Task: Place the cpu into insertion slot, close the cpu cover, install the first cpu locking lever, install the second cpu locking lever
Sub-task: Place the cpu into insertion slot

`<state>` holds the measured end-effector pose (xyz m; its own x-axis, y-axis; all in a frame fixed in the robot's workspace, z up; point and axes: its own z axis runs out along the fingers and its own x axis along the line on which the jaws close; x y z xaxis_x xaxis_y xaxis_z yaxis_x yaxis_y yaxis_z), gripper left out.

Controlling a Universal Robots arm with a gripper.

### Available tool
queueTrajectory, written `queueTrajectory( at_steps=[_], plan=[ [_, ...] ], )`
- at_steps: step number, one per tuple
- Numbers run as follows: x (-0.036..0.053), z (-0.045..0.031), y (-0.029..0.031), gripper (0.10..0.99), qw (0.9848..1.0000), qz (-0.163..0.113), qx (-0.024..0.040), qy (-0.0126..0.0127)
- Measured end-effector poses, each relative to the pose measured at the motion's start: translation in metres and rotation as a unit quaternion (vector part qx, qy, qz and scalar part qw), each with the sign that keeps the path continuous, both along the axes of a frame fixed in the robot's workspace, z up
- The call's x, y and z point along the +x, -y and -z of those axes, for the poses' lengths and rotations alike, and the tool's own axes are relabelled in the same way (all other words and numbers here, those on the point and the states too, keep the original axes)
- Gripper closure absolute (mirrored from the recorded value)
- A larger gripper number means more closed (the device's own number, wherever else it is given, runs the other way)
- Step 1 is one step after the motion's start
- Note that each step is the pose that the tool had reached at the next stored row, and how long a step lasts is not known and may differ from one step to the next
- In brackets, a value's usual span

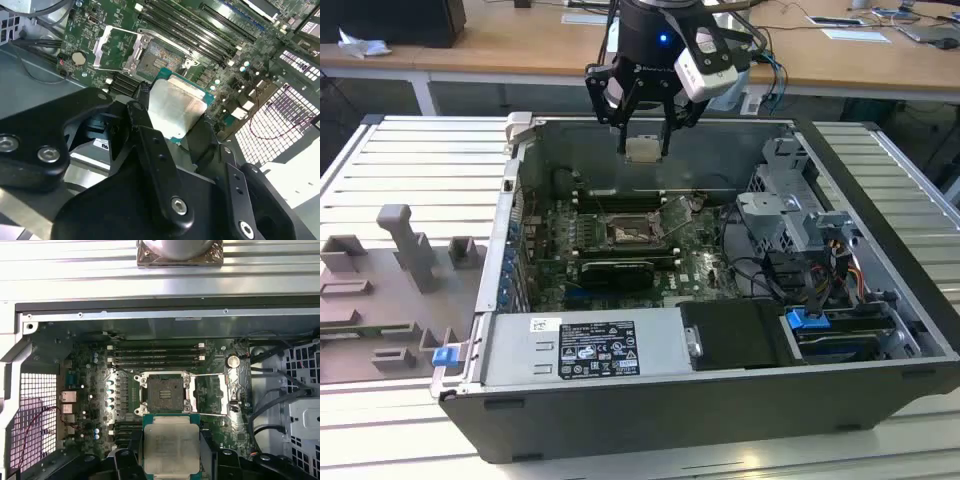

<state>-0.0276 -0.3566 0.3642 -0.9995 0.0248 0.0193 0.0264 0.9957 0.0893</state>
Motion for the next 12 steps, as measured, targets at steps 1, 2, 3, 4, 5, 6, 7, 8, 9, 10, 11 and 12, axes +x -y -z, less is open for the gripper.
queueTrajectory(
  at_steps=[1, 2, 3, 4, 5, 6, 7, 8, 9, 10, 11, 12],
  plan=[
    [0.0000, 0.0000, 0.0000, 0.545, 1.0000, 0.000, 0.0000, 0.0000],
    [0.0000, 0.0000, 0.0000, 0.545, 1.0000, 0.001, 0.0000, 0.0000],
    [0.0000, 0.0000, 0.0000, 0.545, 1.0000, 0.003, 0.0000, 0.0000],
    [0.0000, 0.0000, 0.0000, 0.545, 1.0000, 0.004, 0.0000, 0.0000],
    [0.0000, 0.0000, 0.0000, 0.545, 1.0000, 0.007, 0.0000, 0.0000],
    [0.0000, 0.0000, 0.0000, 0.545, 1.0000, 0.008, 0.0000, 0.0000],
    [0.0000, 0.0000, 0.0000, 0.545, 1.0000, 0.009, 0.0000, 0.0000],
    [0.0000, 0.0000, 0.0000, 0.545, 0.9999, 0.012, 0.0000, 0.0000],
    [0.0000, 0.0000, 0.0000, 0.545, 0.9999, 0.013, 0.0000, 0.0000],
    [0.0000, 0.0000, 0.0000, 0.545, 0.9999, 0.014, 0.0000, 0.0000],
    [0.0000, 0.0000, 0.0000, 0.545, 0.9999, 0.015, 0.0000, 0.0000],
    [0.0000, 0.0000, 0.0000, 0.545, 0.9999, 0.016, 0.0000, 0.0000]
  ],
)
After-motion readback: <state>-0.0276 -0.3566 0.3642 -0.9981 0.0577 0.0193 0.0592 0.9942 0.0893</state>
